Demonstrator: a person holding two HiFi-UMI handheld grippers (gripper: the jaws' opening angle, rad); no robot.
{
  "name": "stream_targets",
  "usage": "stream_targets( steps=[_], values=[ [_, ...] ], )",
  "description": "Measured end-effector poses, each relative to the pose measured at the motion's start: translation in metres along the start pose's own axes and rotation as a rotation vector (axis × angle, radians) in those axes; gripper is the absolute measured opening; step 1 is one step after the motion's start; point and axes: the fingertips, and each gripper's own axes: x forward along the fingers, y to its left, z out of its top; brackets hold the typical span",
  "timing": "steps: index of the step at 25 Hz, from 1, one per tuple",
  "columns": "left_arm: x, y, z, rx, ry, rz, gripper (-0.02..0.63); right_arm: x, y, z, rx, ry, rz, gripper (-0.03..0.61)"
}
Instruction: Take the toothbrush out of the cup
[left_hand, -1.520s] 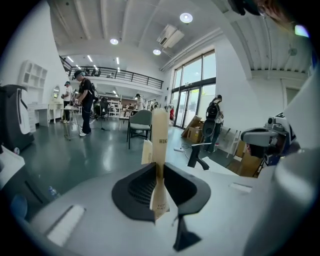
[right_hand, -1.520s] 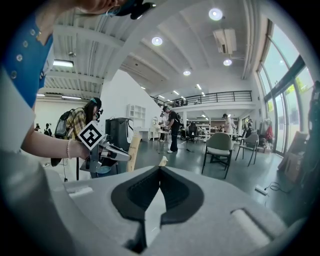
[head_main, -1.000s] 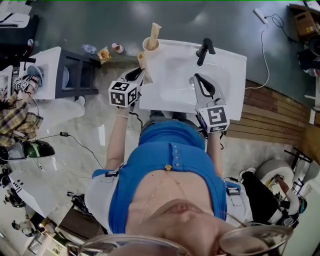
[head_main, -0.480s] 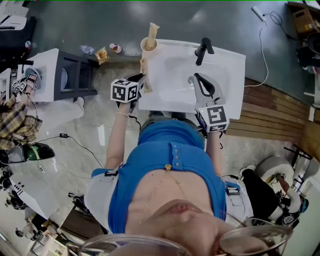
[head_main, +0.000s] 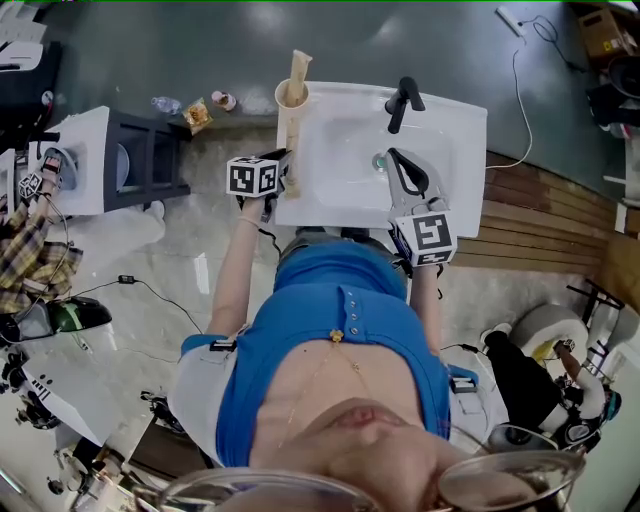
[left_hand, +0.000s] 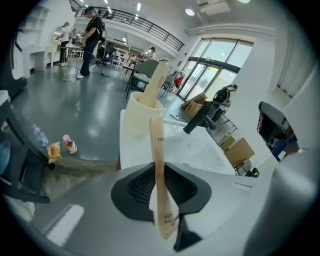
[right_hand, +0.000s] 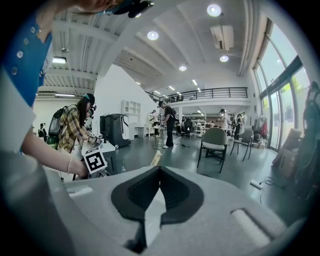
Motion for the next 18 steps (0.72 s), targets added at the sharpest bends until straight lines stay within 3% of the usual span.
stream_targets(
  steps=[11,18],
  values=[
    [0.018,0.020,-0.010,-0.051,0.002,0.041,0.071,0.016,-0.001,-0.006,0.006,0.037,-0.009,0.002],
    [0.026,0.021,-0.015,-0.123,-0.033,0.012,0.082,0.027,0.005,-0.001,0.000,0.041,0.007,0.002]
  ],
)
